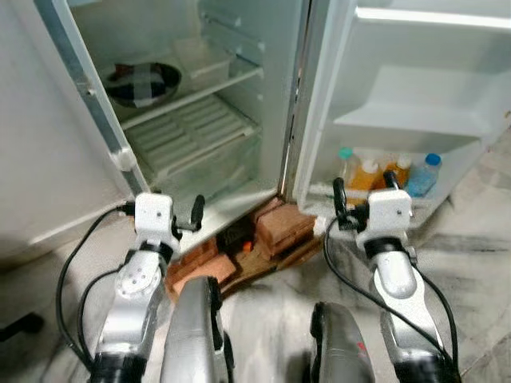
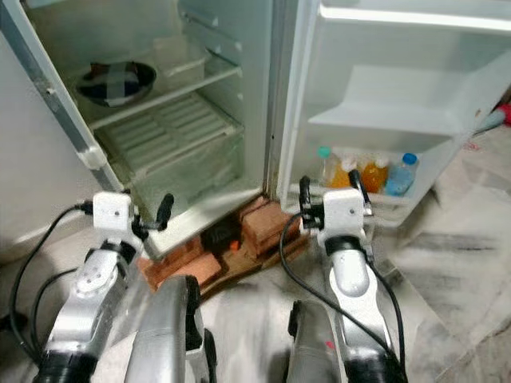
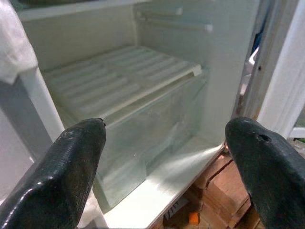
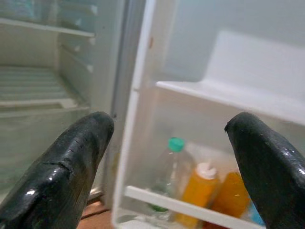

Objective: Restocking fridge

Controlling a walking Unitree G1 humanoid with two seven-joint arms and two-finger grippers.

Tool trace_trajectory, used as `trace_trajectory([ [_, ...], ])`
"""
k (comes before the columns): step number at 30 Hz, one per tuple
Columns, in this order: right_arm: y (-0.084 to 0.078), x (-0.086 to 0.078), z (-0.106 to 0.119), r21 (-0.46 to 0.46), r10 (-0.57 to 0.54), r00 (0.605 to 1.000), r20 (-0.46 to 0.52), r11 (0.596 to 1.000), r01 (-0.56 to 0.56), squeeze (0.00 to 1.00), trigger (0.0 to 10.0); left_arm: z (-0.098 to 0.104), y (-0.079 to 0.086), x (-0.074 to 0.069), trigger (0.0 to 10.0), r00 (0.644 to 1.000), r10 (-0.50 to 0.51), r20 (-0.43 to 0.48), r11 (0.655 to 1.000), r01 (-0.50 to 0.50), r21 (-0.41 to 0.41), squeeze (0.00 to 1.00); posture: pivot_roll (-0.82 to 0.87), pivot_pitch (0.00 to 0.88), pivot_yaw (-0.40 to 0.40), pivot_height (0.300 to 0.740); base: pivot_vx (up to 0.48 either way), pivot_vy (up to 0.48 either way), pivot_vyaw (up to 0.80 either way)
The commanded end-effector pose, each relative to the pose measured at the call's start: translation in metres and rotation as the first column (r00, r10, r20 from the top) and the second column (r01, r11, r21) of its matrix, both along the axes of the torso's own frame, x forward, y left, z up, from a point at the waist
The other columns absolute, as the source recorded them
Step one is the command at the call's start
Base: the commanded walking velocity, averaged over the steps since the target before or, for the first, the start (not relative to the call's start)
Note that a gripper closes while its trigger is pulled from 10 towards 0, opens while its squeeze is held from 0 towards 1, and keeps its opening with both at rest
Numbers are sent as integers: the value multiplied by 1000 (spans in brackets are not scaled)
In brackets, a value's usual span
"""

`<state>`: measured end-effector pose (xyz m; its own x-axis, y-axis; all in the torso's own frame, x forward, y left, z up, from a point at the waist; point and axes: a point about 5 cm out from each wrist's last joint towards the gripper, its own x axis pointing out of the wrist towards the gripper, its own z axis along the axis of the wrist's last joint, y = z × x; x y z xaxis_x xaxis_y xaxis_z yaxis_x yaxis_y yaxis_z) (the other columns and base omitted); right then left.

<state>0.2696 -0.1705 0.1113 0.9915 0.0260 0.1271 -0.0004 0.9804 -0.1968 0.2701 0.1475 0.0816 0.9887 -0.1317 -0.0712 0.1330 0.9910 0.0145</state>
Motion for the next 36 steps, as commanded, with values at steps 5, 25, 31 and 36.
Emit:
trace_trajectory([
  [5, 2, 13, 6, 43, 57, 997, -57, 998, -54, 0, 10000, 7, -8, 7, 10000, 999, -47, 26, 998, 47, 34, 0, 18, 20, 44, 709, 0, 0, 0],
  [25, -11, -18, -49, 104, -90, 970, -225, 988, 116, 0, 10000, -16, 3, -6, 10000, 1000, 7, -13, 999, -7, 42, 0, 34, 0, 15, 740, 0, 0, 0],
  [31, -11, -12, -50, 86, -73, 972, -225, 992, 94, 0, 10000, -14, 1, -3, 10000, 1000, -9, -2, 999, 9, 53, 0, 24, 0, 7, 740, 0, -424, 0],
  [36, -12, -4, -56, 77, -74, 962, -263, 992, 97, 0, 10000, -20, -2, 0, 10000, 1000, -6, -17, 999, 7, 45, 0, 20, 0, 0, 740, 0, -480, 0],
])
